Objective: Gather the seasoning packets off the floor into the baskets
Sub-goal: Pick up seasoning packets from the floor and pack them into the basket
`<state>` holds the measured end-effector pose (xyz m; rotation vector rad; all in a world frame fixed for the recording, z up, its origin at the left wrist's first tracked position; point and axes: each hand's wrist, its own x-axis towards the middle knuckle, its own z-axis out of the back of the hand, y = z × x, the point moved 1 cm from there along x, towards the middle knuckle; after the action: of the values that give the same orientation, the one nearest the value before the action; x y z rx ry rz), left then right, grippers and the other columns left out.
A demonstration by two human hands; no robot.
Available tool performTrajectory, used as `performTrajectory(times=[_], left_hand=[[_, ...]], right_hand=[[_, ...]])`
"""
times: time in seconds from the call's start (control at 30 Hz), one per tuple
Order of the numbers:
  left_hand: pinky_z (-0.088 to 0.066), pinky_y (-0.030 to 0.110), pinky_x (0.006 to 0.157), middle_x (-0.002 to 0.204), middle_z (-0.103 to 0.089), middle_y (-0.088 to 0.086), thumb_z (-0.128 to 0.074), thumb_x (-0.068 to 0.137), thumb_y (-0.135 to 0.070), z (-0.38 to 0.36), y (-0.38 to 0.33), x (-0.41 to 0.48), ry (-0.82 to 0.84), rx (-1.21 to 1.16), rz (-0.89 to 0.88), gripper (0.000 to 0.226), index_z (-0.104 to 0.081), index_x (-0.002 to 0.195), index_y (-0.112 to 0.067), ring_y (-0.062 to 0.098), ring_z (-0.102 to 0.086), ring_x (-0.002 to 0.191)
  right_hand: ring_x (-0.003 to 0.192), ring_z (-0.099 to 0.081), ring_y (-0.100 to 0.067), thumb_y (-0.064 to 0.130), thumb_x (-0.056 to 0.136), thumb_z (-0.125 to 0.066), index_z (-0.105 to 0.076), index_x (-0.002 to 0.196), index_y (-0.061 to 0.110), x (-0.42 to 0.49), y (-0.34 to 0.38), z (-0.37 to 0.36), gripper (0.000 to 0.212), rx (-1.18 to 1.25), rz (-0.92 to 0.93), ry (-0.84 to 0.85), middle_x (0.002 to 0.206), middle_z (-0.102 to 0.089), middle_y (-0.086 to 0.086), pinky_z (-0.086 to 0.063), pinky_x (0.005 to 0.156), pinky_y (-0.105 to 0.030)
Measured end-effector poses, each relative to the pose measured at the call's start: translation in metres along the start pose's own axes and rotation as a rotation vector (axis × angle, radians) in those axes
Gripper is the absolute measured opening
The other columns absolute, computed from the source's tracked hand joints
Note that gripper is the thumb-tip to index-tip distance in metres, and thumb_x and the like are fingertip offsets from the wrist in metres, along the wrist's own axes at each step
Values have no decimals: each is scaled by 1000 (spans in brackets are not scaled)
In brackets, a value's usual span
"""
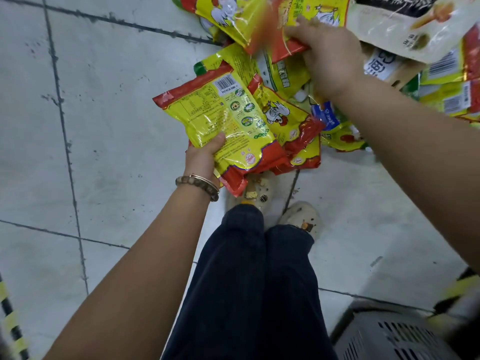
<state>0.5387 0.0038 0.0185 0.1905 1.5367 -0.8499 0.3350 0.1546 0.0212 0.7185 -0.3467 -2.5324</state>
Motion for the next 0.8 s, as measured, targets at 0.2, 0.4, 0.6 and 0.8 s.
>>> performTrajectory(times=[0.2, 0.4, 0.6, 0.8], left_hand=[[-49, 51, 93, 121, -62, 19, -71, 76, -24, -6, -2, -9, 110, 53, -58, 58, -54, 127, -5, 33, -63, 106], [-42, 55, 100, 129, -57, 17, -26, 81, -73, -8, 7, -22, 248, -61, 130, 78, -55, 124, -15, 35, -56, 117], [-51, 49, 90, 122, -61, 20, -70, 70, -24, 25, 20, -24, 199, 55, 13, 64, -51, 128, -6, 36, -62, 104], [-57, 45, 77, 116, -66, 14, -72, 63, -17, 35, 24, -24, 133, 41, 38, 60, -56, 120, -13, 30, -68, 93]], right_hand=[[111, -61, -33, 6, 78, -42, -61, 126, 16, -80, 49, -12, 53, 216, 402, -111, 132, -58, -10, -55, 75, -44], [106, -64, -33, 5, 67, -39, -63, 119, 3, -130, 74, -50, 57, 257, 461, -52, 118, -66, -15, -51, 89, -37], [119, -54, -31, 25, 70, -37, -48, 133, 5, -138, 78, -50, 67, 526, 370, 309, 129, -58, -14, -43, 100, -39], [121, -45, -28, 11, 86, -51, -47, 131, 10, -80, 41, -56, 46, 335, -265, -60, 128, -54, -12, -41, 92, -38]])
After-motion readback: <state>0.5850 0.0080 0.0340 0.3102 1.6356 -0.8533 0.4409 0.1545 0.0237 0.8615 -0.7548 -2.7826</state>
